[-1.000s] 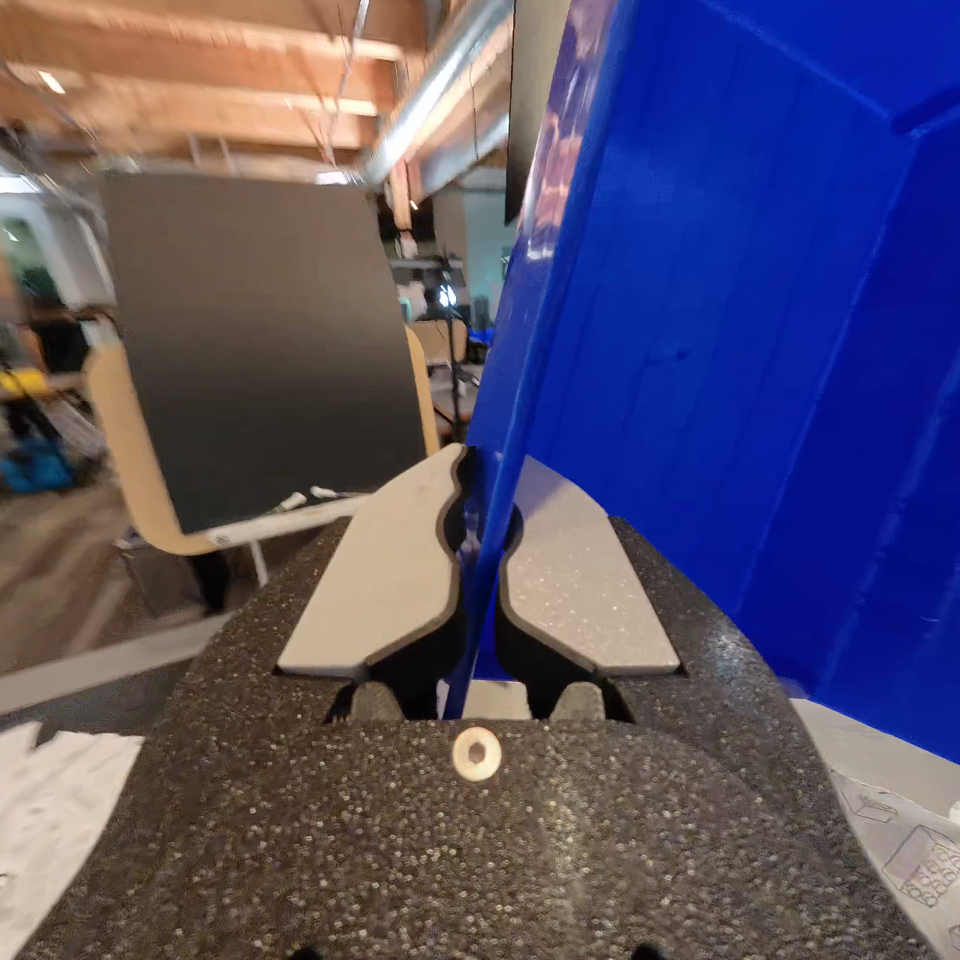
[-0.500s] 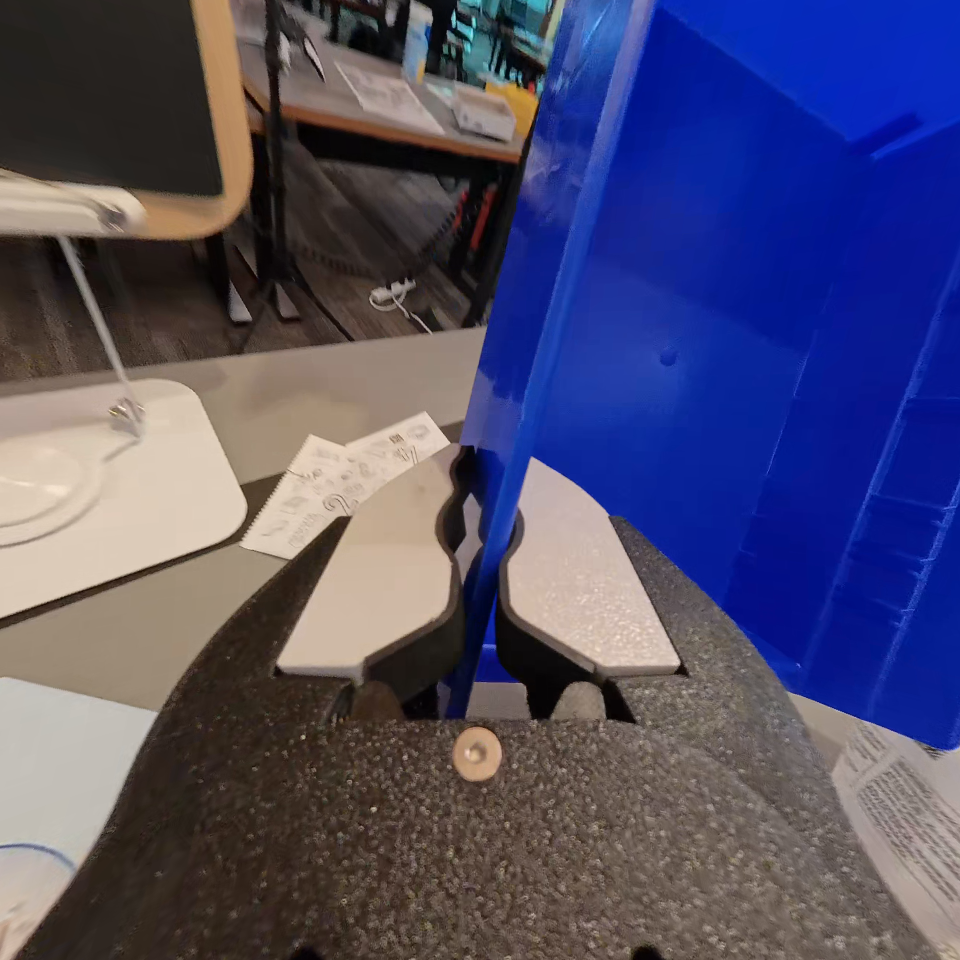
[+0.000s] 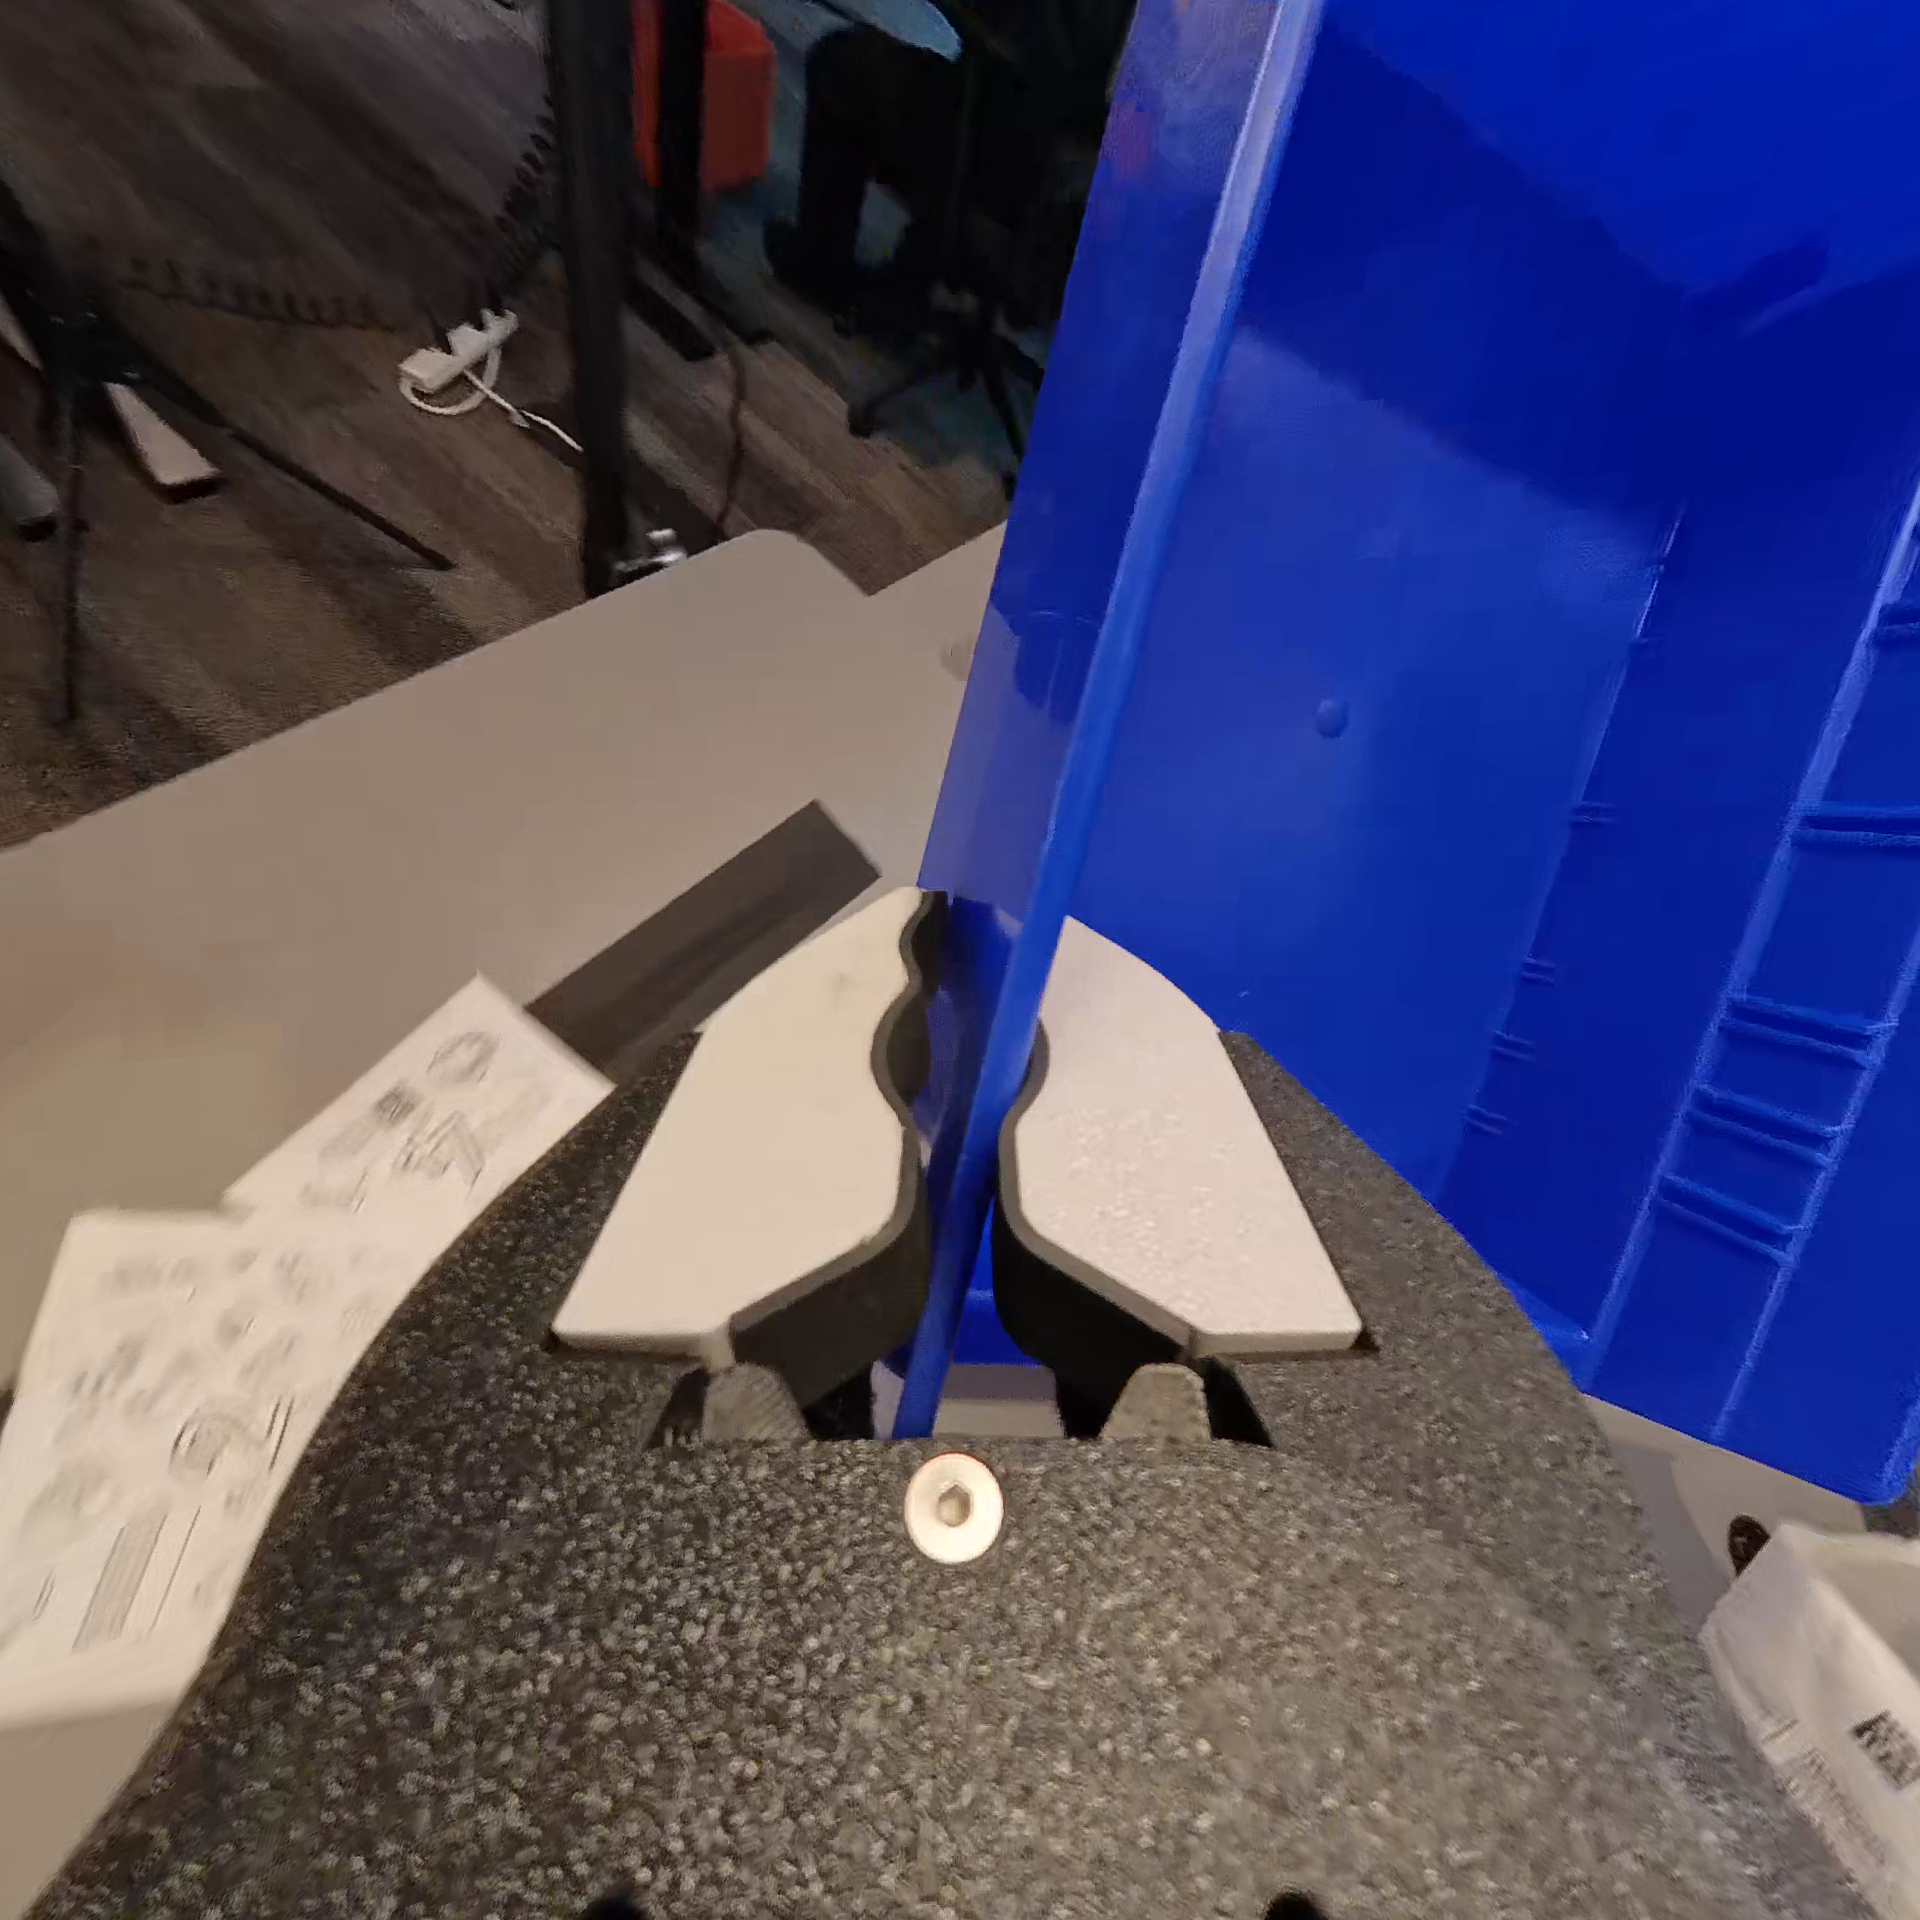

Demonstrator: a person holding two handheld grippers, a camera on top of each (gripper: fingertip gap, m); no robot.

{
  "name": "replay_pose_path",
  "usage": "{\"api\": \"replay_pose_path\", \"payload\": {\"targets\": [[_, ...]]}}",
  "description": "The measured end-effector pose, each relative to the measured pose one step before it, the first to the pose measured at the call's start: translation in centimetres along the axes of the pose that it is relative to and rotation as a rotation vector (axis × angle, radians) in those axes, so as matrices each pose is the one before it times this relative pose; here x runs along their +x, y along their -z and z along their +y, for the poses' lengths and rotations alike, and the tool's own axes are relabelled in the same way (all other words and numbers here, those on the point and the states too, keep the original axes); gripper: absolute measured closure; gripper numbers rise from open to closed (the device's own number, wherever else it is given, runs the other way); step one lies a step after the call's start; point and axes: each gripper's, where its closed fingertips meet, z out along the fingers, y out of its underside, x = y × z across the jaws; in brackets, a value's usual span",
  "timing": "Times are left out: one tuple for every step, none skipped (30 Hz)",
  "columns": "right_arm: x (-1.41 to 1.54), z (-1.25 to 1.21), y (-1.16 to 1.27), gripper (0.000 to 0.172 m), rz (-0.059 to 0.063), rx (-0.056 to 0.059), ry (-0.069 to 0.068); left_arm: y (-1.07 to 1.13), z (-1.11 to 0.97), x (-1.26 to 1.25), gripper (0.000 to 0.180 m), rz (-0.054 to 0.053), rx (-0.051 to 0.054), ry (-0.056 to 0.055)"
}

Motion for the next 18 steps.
{"api": "replay_pose_path", "payload": {"targets": [[0.017, 0.206, -0.002, 0.172, -0.0011, -0.0031, -0.0038, -1.586, -1.095, 0.693, 0.172, 0.0157, -0.0279, -0.0109], [0.02, 0.204, -0.021, 0.172, -0.0022, -0.0028, -0.004, -1.647, -1.183, 0.586, 0.172, 0.009, -0.029, -0.0131], [0.024, 0.232, -0.03, 0.172, -0.0021, -0.0039, -0.0037, -1.621, -1.363, 0.411, 0.172, -0.003, -0.023, -0.0251], [0.051, 0.277, -0.044, 0.172, -0.0016, -0.0064, -0.0046, -1.549, -1.522, 0.261, 0.173, -0.0129, -0.0145, -0.0321], [0.046, 0.332, -0.063, 0.172, -0.0018, -0.0085, -0.0051, -1.492, -1.528, 0.111, 0.173, -0.0201, -0.0141, -0.0313], [0.05, 0.364, -0.061, 0.172, -0.0029, -0.0105, -0.0052, -1.449, -1.498, 0.016, 0.173, -0.0218, -0.0167, -0.0301], [0.042, 0.387, -0.057, 0.172, -0.0035, -0.0114, -0.006, -1.387, -1.453, -0.02, 0.172, -0.0197, -0.0163, -0.0269], [0.046, 0.398, -0.067, 0.172, -0.0042, -0.0118, -0.0069, -1.327, -1.377, -0.026, 0.172, -0.0147, -0.015, -0.0247], [0.054, 0.403, -0.089, 0.172, -0.0047, -0.0128, -0.0065, -1.267, -1.287, -0.009, 0.172, -0.0101, -0.016, -0.0251], [0.05, 0.395, -0.098, 0.172, -0.0043, -0.0115, -0.0038, -1.222, -1.222, 0.057, 0.172, -0.0024, -0.0148, -0.0211], [0.044, 0.38, -0.127, 0.172, -0.0047, -0.0118, -0.0036, -1.218, -1.153, 0.203, 0.172, 0.0051, -0.0137, -0.0218], [0.027, 0.38, -0.145, 0.172, -0.0056, -0.0127, -0.004, -1.182, -1.142, 0.305, 0.172, 0.0117, -0.0119, -0.0195], [0.03, 0.385, -0.162, 0.172, -0.0059, -0.0126, -0.0046, -1.167, -1.062, 0.398, 0.171, 0.0168, -0.0119, -0.0179], [0.037, 0.4, -0.184, 0.172, -0.0055, -0.0136, -0.0066, -1.145, -0.973, 0.537, 0.171, 0.0265, -0.0149, -0.0113], [0.056, 0.399, -0.184, 0.172, -0.0036, -0.0139, -0.0078, -1.159, -0.861, 0.575, 0.171, 0.0304, -0.0185, -0.0061], [0.084, 0.384, -0.199, 0.172, -0.0006, -0.0122, -0.0055, -1.148, -0.811, 0.617, 0.171, 0.0337, -0.0194, -0.0056], [0.11, 0.394, -0.194, 0.172, 0.0011, -0.0132, -0.0051, -1.114, -0.799, 0.637, 0.171, 0.0358, -0.0147, -0.0037], [0.1, 0.407, -0.183, 0.172, 0.001, -0.0154, -0.0045, -1.058, -0.811, 0.585, 0.171, 0.0327, -0.0101, -0.0072]]}}
